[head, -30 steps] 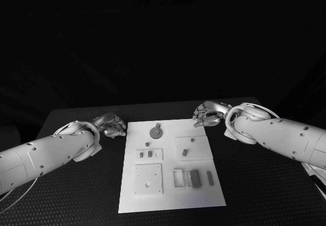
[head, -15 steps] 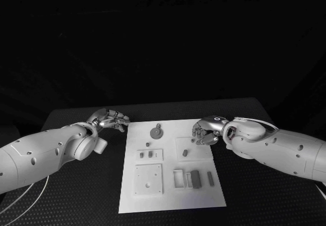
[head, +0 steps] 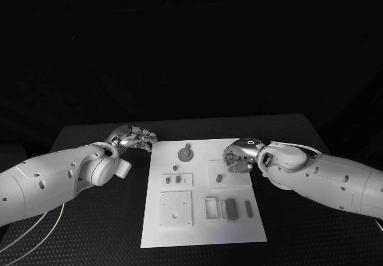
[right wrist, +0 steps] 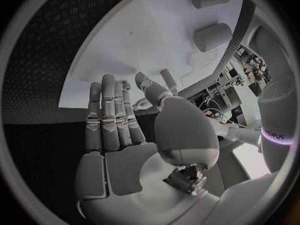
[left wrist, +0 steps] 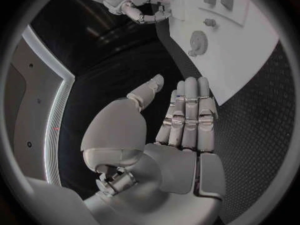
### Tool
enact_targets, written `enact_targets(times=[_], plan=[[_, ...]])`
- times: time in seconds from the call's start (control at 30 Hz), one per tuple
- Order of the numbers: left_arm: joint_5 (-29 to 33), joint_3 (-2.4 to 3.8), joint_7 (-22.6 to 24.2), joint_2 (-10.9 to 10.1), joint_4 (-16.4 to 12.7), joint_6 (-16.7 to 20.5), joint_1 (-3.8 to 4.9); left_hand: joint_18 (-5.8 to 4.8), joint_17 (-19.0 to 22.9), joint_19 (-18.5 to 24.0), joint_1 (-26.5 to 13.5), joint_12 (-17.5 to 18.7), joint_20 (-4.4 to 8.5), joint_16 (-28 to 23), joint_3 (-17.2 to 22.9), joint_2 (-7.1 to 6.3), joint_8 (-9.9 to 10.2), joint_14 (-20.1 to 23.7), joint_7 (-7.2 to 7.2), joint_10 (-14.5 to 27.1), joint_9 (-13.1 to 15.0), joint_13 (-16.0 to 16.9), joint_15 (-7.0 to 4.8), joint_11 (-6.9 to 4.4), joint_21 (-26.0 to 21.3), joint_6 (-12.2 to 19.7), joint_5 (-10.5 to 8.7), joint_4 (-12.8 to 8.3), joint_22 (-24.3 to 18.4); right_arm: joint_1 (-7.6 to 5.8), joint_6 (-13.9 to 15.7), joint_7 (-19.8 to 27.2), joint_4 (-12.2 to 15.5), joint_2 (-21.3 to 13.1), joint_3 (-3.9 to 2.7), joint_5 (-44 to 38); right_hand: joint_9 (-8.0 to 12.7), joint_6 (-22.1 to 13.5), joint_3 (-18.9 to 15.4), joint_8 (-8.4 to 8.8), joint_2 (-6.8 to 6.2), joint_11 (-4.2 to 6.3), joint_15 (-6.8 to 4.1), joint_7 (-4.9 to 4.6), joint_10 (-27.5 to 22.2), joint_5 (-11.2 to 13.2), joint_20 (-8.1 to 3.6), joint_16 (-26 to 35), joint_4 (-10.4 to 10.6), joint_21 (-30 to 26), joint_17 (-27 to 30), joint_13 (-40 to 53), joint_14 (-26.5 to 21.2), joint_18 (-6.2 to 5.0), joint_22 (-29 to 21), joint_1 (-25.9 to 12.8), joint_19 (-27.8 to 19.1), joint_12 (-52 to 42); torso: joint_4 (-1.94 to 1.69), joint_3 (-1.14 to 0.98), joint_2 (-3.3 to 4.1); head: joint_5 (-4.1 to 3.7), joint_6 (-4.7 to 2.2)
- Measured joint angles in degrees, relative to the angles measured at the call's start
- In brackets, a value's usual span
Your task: Assemble the parts on the task board
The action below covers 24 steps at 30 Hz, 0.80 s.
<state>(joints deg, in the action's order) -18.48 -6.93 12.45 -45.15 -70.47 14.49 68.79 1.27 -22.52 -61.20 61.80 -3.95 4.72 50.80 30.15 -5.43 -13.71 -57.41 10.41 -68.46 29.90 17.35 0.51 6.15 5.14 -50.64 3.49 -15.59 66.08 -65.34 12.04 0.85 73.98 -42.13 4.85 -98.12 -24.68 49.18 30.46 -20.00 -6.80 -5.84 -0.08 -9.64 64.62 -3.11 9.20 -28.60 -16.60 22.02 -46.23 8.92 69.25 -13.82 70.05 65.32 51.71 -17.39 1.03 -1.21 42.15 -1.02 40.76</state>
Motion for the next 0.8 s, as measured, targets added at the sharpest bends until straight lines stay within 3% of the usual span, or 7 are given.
enact_targets(times=[0.37,0.47,0.63,0.73,0.8], plan=[[0.57,0.0,0.05,0.02,-0.26,-0.26,0.0,-0.16,-0.07,0.0,-0.22,0.0,-0.01,-0.29,-0.14,0.23,0.0,0.02,0.01,0.29,-0.11,0.05,0.02,0.28,-0.24,0.4,0.0,0.14,-0.23,0.26,1.0,-0.1,-1.8,1.71,-0.09,-0.68,-0.18,1.06,0.09,-0.56,3.5,0.3,0.02,0.53,1.55,0.0,0.0,-0.21,-0.09,-0.44,-0.46,-0.04,0.0,0.0,0.38,1.77,0.0,1.21,0.03,-0.01,-0.01,0.2,0.26],[0.63,0.0,-0.02,0.02,-0.38,-0.35,0.0,-0.37,-0.13,0.0,-0.22,0.0,-0.01,-0.48,-0.14,0.23,0.0,0.02,0.01,0.42,-0.16,0.05,0.02,0.41,-0.24,0.4,0.0,0.14,-0.29,0.26,1.16,-0.12,-2.21,2.03,-0.05,-1.04,-0.38,2.13,0.16,-1.02,5.16,0.59,-0.01,0.9,2.65,0.0,0.0,-0.21,-0.16,-0.62,-0.68,-0.03,0.02,0.0,0.65,1.83,0.0,1.45,0.03,-0.01,-0.01,0.2,0.33],[0.67,-0.01,-0.13,-0.02,-0.38,-0.56,0.01,-0.37,-0.2,0.0,-0.22,0.0,-0.01,-0.48,-0.14,0.23,0.0,0.04,0.01,0.51,-0.16,0.1,0.05,0.51,-0.45,0.41,0.0,0.14,-0.29,0.25,1.11,-0.22,-2.51,2.31,-0.03,-2.18,-0.92,4.33,-0.01,-2.09,5.84,1.51,-1.27,1.66,5.14,0.01,-0.9,-1.92,-0.32,-0.06,-1.65,0.57,1.32,0.0,1.44,2.17,1.77,1.53,0.04,-0.01,-0.02,0.23,0.48],[0.69,-0.01,-0.19,-0.05,-0.38,-0.65,0.01,-0.38,-0.22,0.0,-0.22,0.0,-0.01,-0.48,-0.14,0.23,0.0,0.1,0.0,0.5,-0.16,0.12,0.1,0.5,-0.45,0.41,0.0,0.14,-0.34,0.25,1.09,-0.32,-2.47,2.41,0.07,-3.05,-1.16,5.48,-0.02,-2.29,6.22,2.16,-1.64,2.41,6.24,0.01,-1.34,-2.87,-0.32,0.04,-2.34,1.28,1.87,0.01,1.85,2.57,2.58,1.2,0.05,-0.02,-0.05,0.24,0.54],[0.7,-0.01,-0.25,-0.07,-0.38,-0.71,0.01,-0.38,-0.22,0.0,-0.22,0.0,-0.01,-0.48,-0.14,0.23,0.0,0.1,0.0,0.51,-0.16,0.12,0.1,0.5,-0.45,0.41,0.0,0.14,-0.34,0.25,1.08,-0.47,-2.37,2.44,0.15,-3.72,-1.25,5.9,-0.3,-2.52,6.11,2.27,-1.86,2.42,6.76,0.02,-1.52,-3.3,-0.28,0.36,-2.68,1.55,2.24,0.0,2.03,3.13,3.04,1.21,0.09,-0.03,-0.07,0.24,0.62]])
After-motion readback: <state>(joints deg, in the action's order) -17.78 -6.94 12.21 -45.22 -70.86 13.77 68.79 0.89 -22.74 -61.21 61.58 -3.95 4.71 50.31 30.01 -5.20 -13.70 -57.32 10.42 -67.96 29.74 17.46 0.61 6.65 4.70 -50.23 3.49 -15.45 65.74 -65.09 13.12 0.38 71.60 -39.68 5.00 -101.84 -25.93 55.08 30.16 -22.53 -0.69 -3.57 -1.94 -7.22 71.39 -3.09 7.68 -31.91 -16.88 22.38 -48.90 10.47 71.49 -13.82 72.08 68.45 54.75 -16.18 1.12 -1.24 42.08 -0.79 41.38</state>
